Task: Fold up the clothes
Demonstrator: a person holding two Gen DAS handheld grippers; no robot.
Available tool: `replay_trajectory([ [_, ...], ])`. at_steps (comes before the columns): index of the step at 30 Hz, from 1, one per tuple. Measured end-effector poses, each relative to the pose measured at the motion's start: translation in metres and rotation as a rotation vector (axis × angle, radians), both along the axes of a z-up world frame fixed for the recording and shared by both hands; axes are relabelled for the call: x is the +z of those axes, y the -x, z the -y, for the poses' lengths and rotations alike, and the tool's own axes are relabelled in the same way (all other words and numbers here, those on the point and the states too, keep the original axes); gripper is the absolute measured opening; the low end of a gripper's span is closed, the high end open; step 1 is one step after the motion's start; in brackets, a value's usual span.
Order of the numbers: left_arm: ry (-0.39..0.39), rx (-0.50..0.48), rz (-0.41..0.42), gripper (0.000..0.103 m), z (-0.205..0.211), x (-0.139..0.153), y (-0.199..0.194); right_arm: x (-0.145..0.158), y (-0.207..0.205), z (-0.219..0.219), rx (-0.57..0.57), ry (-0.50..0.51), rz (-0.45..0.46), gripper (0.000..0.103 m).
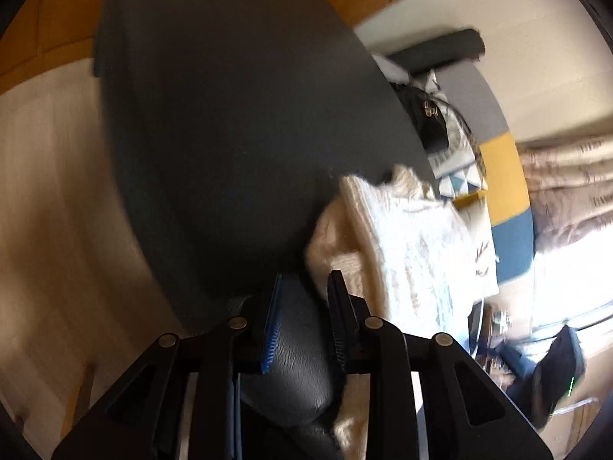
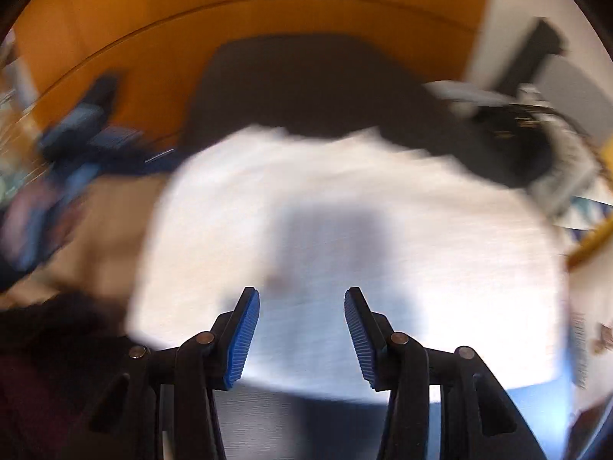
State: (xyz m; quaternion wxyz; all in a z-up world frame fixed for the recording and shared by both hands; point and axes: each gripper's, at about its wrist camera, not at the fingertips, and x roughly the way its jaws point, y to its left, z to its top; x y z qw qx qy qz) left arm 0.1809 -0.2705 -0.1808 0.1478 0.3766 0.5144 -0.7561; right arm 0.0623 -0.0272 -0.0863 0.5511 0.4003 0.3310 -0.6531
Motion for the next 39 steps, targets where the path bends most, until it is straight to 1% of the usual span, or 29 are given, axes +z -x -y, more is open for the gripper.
replay_trajectory([
  [2,-0.048,-0.014,-0.042,0.030,0.005,-0.002,0.011,-0.017,-0.036,0.004,0.052,-0.033,-0.003,0.047],
  [3,-0.071,-0.015,-0.055,0.030,0.008,-0.003,0.014,-0.024,-0.048,0.004,0.072,-0.044,0.011,0.047],
  [4,-0.083,-0.007,-0.067,0.030,0.009,-0.004,0.017,-0.029,-0.054,0.003,0.071,-0.041,0.030,0.047],
  [5,-0.080,-0.016,-0.080,0.030,0.010,-0.004,0.020,-0.031,-0.056,-0.001,0.040,-0.023,0.088,0.047],
  [6,-0.059,-0.034,-0.084,0.030,0.009,-0.002,0.025,-0.034,-0.057,-0.005,0.005,-0.002,0.156,0.047],
  [7,-0.013,-0.048,-0.081,0.029,0.007,0.003,0.028,-0.038,-0.049,-0.012,-0.056,0.034,0.293,0.047],
  [9,0.106,-0.074,-0.069,0.029,0.001,0.015,0.032,-0.049,-0.034,-0.030,-0.215,0.100,0.492,0.047],
  [11,0.224,-0.093,-0.049,0.029,-0.004,0.027,0.030,-0.063,-0.026,-0.046,-0.360,0.123,0.569,0.047],
  [12,0.260,-0.102,-0.046,0.029,-0.005,0.032,0.027,-0.070,-0.021,-0.051,-0.423,0.137,0.603,0.048],
  [14,0.290,-0.118,-0.047,0.029,-0.007,0.036,0.022,-0.077,-0.015,-0.052,-0.494,0.167,0.655,0.048],
  [15,0.289,-0.122,-0.049,0.030,-0.007,0.036,0.019,-0.077,-0.013,-0.048,-0.511,0.173,0.648,0.048],
  [17,0.261,-0.112,-0.051,0.032,-0.005,0.036,0.010,-0.077,-0.008,-0.033,-0.534,0.189,0.625,0.048],
  [19,0.239,-0.100,-0.061,0.032,-0.004,0.037,0.009,-0.079,0.000,-0.016,-0.559,0.209,0.611,0.049],
  [20,0.230,-0.093,-0.066,0.032,-0.005,0.037,0.009,-0.077,-0.001,-0.009,-0.547,0.223,0.580,0.043],
  [21,0.228,-0.092,-0.068,0.032,-0.006,0.039,0.011,-0.079,0.003,-0.003,-0.537,0.232,0.567,0.020],
  [22,0.229,-0.097,-0.070,0.032,-0.007,0.040,0.017,-0.081,0.006,0.003,-0.527,0.243,0.558,0.013],
  [23,0.227,-0.104,-0.084,0.032,-0.008,0.042,0.017,-0.078,0.006,0.005,-0.518,0.268,0.580,0.012],
  [24,0.233,-0.105,-0.099,0.032,-0.009,0.044,0.014,-0.069,0.008,0.003,-0.503,0.309,0.582,0.011],
  [25,0.254,-0.109,-0.107,0.032,-0.011,0.048,0.012,-0.059,0.009,0.002,-0.487,0.348,0.581,0.011],
  [27,0.281,-0.130,-0.089,0.032,-0.015,0.052,0.017,-0.036,0.008,-0.004,-0.463,0.387,0.550,0.011],
  [29,0.229,-0.151,-0.109,0.032,-0.022,0.048,0.009,-0.036,0.018,-0.010,-0.477,0.388,0.597,0.011],
  [30,0.196,-0.165,-0.126,0.032,-0.026,0.045,0.003,-0.045,0.022,-0.012,-0.488,0.370,0.621,0.011],
  [32,0.118,-0.194,-0.176,0.032,-0.039,0.036,-0.009,-0.063,0.024,-0.009,-0.509,0.295,0.602,0.011],
  [33,0.080,-0.212,-0.195,0.032,-0.046,0.032,-0.013,-0.074,0.023,-0.008,-0.506,0.269,0.622,0.011],
  [36,-0.002,-0.243,-0.201,0.032,-0.068,0.014,-0.023,-0.088,0.016,-0.007,-0.509,0.245,0.611,0.011],
  [37,-0.032,-0.255,-0.205,0.032,-0.074,0.008,-0.024,-0.090,0.017,-0.008,-0.523,0.248,0.618,0.014],
  [39,-0.091,-0.281,-0.221,0.032,-0.083,-0.003,-0.025,-0.094,0.020,-0.005,-0.522,0.253,0.624,0.015],
])
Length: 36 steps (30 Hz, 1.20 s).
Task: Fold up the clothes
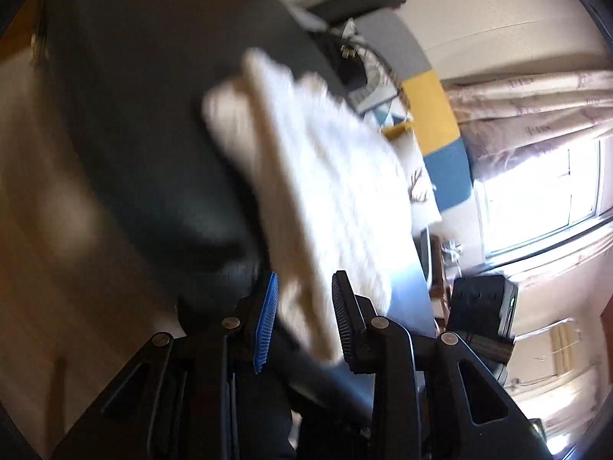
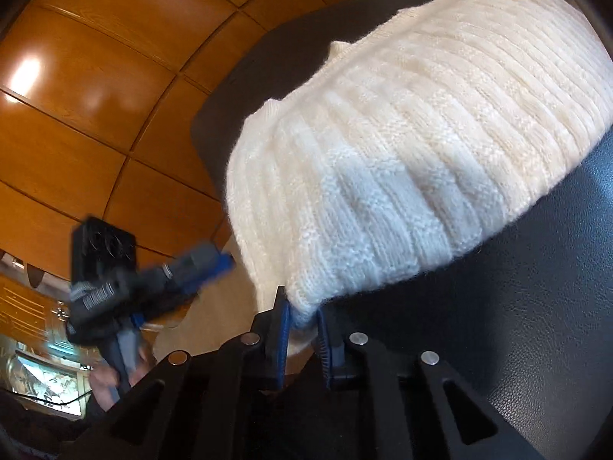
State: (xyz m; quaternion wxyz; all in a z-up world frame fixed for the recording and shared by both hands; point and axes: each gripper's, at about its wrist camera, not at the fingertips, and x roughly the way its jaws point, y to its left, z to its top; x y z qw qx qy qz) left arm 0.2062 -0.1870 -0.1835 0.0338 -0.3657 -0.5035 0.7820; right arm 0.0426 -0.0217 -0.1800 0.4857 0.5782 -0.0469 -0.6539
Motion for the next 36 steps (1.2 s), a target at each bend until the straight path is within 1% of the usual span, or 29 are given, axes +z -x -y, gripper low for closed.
replay_trajectory([
  [1,-0.028,-0.017,-0.009,0.032,-0.003,-0.003,0.000,0.001,-0.001,-0.001,-0.004,-0.012,-0.001,0.018],
  [2,-0.046,-0.021,-0.007,0.032,-0.004,-0.006,0.004,0.001,-0.002,-0.001,-0.006,-0.023,0.000,0.019],
  [4,-0.067,-0.024,-0.015,0.032,-0.004,-0.007,0.010,-0.002,-0.002,0.000,-0.006,-0.017,0.017,0.025],
  [6,-0.078,-0.039,-0.026,0.032,-0.005,-0.005,0.005,0.001,-0.007,-0.002,-0.005,-0.022,0.003,0.025],
  [9,-0.117,-0.065,-0.008,0.032,-0.009,-0.011,0.003,0.003,-0.008,-0.005,-0.014,-0.033,-0.028,0.026],
  [10,-0.134,-0.067,-0.011,0.032,-0.011,-0.012,0.005,0.005,-0.010,-0.010,-0.020,-0.036,-0.034,0.026],
  [11,-0.143,-0.069,-0.019,0.029,-0.013,-0.012,0.006,0.006,-0.012,-0.015,-0.025,-0.039,-0.041,0.026],
  [12,-0.135,-0.074,-0.030,0.021,-0.015,-0.010,0.008,0.007,-0.013,-0.017,-0.028,-0.048,-0.055,0.026],
  [13,-0.101,-0.078,-0.039,0.006,-0.018,-0.004,0.009,0.009,-0.014,-0.020,-0.031,-0.060,-0.081,0.026],
  [15,-0.069,-0.082,-0.085,0.005,-0.022,0.012,0.010,0.019,-0.018,-0.034,-0.043,-0.068,-0.134,0.026],
  [17,0.029,-0.080,-0.110,0.005,-0.026,0.029,0.006,0.032,-0.022,-0.053,-0.061,-0.065,-0.187,0.026],
  [18,0.053,-0.095,-0.090,0.005,-0.029,0.026,0.006,0.039,-0.023,-0.062,-0.071,-0.064,-0.213,0.026],
  [20,0.077,-0.139,-0.013,0.005,-0.034,0.009,0.010,0.041,-0.018,-0.070,-0.096,-0.082,-0.247,0.026],
  [22,0.048,-0.141,0.084,0.005,-0.033,-0.013,0.013,0.042,-0.010,-0.070,-0.108,-0.117,-0.278,0.026],
  [23,0.018,-0.140,0.108,0.005,-0.031,-0.022,0.013,0.043,-0.005,-0.068,-0.110,-0.138,-0.295,0.026],
  [24,-0.017,-0.137,0.110,0.006,-0.028,-0.025,0.012,0.048,-0.001,-0.064,-0.099,-0.136,-0.312,0.026],
  [25,-0.031,-0.127,0.112,0.010,-0.024,-0.024,0.009,0.053,0.003,-0.060,-0.088,-0.134,-0.330,0.026],
  [27,-0.032,-0.110,0.123,0.014,-0.019,-0.019,0.004,0.062,0.010,-0.052,-0.066,-0.130,-0.364,0.026],
  [29,0.009,-0.103,0.133,0.015,-0.015,-0.009,-0.003,0.063,0.023,-0.033,-0.043,-0.118,-0.381,0.026],
  [30,0.035,-0.094,0.119,0.015,-0.013,-0.001,-0.007,0.061,0.028,-0.027,-0.034,-0.125,-0.380,0.026],
  [32,0.081,-0.074,0.038,0.015,-0.007,0.021,-0.008,0.050,0.033,-0.026,-0.002,-0.174,-0.360,0.026],
  [33,0.102,-0.069,-0.006,0.018,-0.006,0.031,-0.004,0.040,0.036,-0.021,0.007,-0.202,-0.344,0.026],
  [34,0.122,-0.067,-0.045,0.023,-0.004,0.040,0.005,0.034,0.038,-0.020,0.011,-0.202,-0.327,0.027],
  [35,0.143,-0.066,-0.079,0.024,-0.003,0.048,0.017,0.028,0.039,-0.019,0.014,-0.200,-0.313,0.027],
  [36,0.163,-0.065,-0.114,0.026,-0.001,0.057,0.029,0.030,0.039,-0.020,0.014,-0.191,-0.318,0.027],
])
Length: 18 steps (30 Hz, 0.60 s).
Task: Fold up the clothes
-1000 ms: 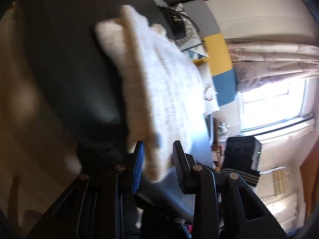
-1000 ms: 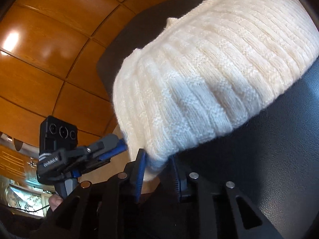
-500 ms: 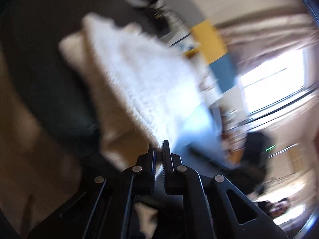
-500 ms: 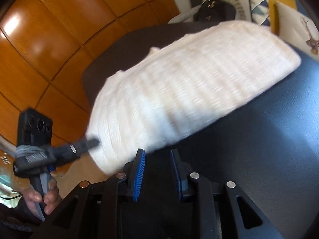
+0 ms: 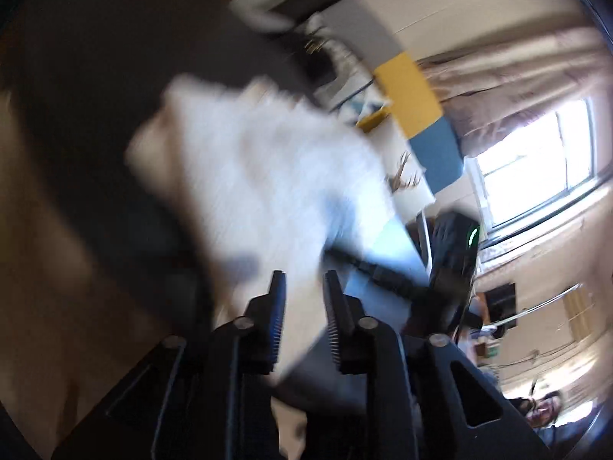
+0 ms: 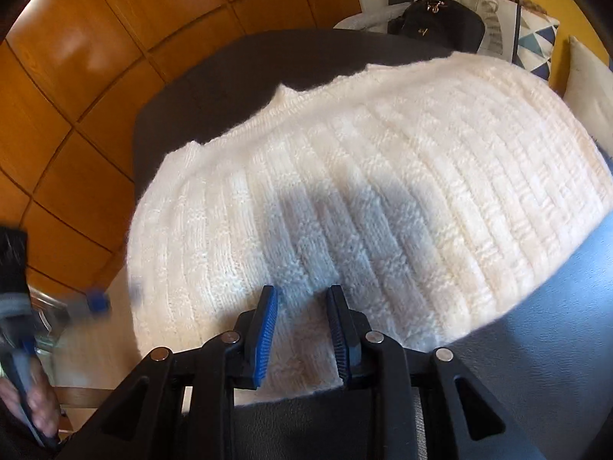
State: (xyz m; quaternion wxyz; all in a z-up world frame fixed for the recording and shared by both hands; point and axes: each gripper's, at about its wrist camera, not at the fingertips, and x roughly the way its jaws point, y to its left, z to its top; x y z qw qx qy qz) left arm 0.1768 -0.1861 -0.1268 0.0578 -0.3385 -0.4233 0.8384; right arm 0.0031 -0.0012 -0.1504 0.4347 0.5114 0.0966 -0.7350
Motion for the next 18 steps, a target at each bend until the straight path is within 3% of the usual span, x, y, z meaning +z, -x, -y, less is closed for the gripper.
replay_trajectory([
  [2,0.069,0.038,0.014,0.026,0.009,0.004,0.025,0.009,0.004,-0.005,0.004,0.024,-0.001,0.026],
  [5,0.210,0.136,0.206,0.026,0.024,-0.018,0.051,0.020,0.015,-0.018,-0.019,0.049,-0.041,0.027],
  [6,0.222,0.146,0.268,0.025,0.027,-0.030,0.053,0.018,0.020,-0.021,-0.030,0.042,-0.046,0.028],
  [7,0.219,0.149,0.280,0.024,0.029,-0.036,0.049,0.010,0.023,-0.022,-0.028,0.022,-0.020,0.028],
  [9,0.217,0.159,0.257,0.020,0.030,-0.039,0.037,-0.006,0.029,-0.026,-0.006,0.010,0.026,0.028],
  [11,0.204,0.172,0.226,0.020,0.028,-0.030,0.034,-0.005,0.035,-0.036,0.011,0.079,0.073,0.028],
  [13,0.181,0.176,0.193,0.020,0.026,-0.018,0.036,0.001,0.056,-0.057,-0.003,0.202,0.195,0.028],
  [15,0.140,0.175,0.145,0.020,0.027,-0.008,0.040,0.012,0.085,-0.092,-0.059,0.336,0.248,0.028],
  [17,0.154,0.150,0.125,0.024,0.025,0.000,0.050,0.024,0.118,-0.131,-0.136,0.408,0.238,0.031],
  [18,0.171,0.139,0.115,0.025,0.024,0.004,0.056,0.030,0.135,-0.150,-0.175,0.398,0.204,0.033],
])
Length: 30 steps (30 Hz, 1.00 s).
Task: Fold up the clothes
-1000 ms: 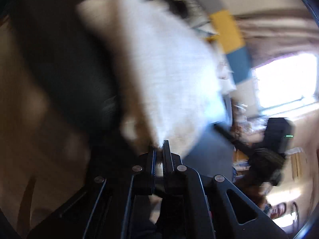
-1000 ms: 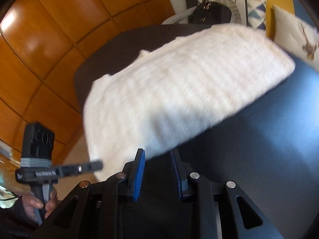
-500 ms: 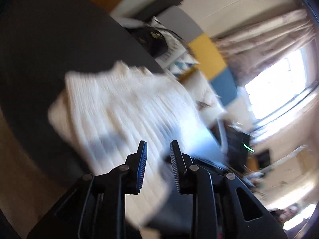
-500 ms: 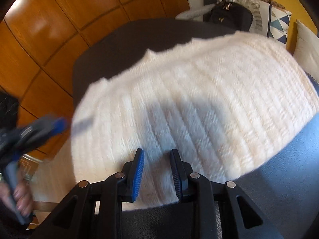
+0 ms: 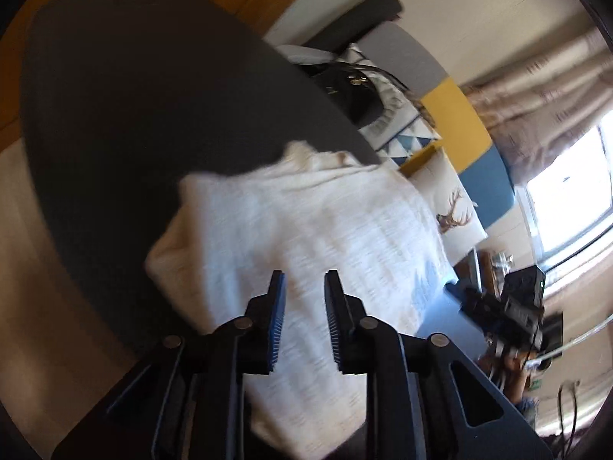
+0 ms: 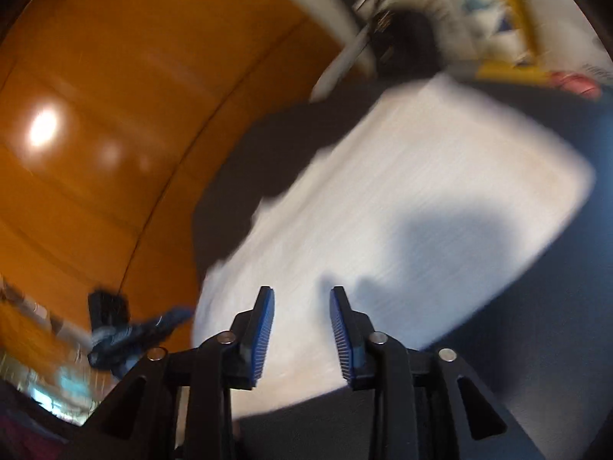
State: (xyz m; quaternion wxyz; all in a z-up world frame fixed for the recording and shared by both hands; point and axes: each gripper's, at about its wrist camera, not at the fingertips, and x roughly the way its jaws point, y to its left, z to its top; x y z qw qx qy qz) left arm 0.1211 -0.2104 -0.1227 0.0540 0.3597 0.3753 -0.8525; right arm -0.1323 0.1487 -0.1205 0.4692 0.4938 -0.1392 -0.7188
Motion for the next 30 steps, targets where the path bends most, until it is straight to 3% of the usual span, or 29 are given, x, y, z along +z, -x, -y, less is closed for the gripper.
replay_trajectory([
  [4,0.044,-0.061,-0.008,0.027,-0.008,0.007,0.037,0.007,0.066,-0.057,-0.073,-0.079,-0.056,0.038],
  [7,0.016,-0.090,0.019,0.027,-0.013,-0.002,0.063,0.001,0.111,-0.076,-0.051,-0.147,-0.029,0.040],
  [12,0.017,-0.111,0.075,0.027,-0.024,-0.012,0.080,-0.017,0.158,-0.058,0.127,-0.151,0.070,0.040],
  [14,0.026,-0.124,0.090,0.027,-0.029,-0.013,0.081,-0.031,0.170,-0.041,0.202,-0.196,0.113,0.040],
  [17,0.071,-0.139,0.111,0.027,-0.036,-0.014,0.084,-0.044,0.160,-0.021,0.328,-0.271,0.101,0.040],
  [18,0.083,-0.141,0.120,0.027,-0.037,-0.015,0.084,-0.046,0.154,-0.014,0.368,-0.298,0.084,0.033],
  [19,0.088,-0.144,0.127,0.027,-0.038,-0.015,0.084,-0.048,0.149,-0.008,0.407,-0.326,0.064,0.018],
  [21,0.091,-0.148,0.138,0.027,-0.038,-0.016,0.083,-0.037,0.131,0.000,0.464,-0.377,-0.011,0.009],
  [24,0.094,-0.147,0.143,0.027,-0.038,-0.018,0.085,-0.003,0.111,-0.004,0.473,-0.307,-0.126,0.009],
  [26,0.099,-0.151,0.148,0.027,-0.039,-0.018,0.085,-0.010,0.110,-0.011,0.451,-0.356,-0.150,0.009],
  [28,0.101,-0.155,0.154,0.027,-0.039,-0.019,0.085,-0.041,0.116,-0.015,0.422,-0.485,-0.105,0.009],
  [30,0.101,-0.159,0.157,0.027,-0.039,-0.019,0.085,-0.052,0.116,-0.019,0.416,-0.479,-0.059,0.009],
])
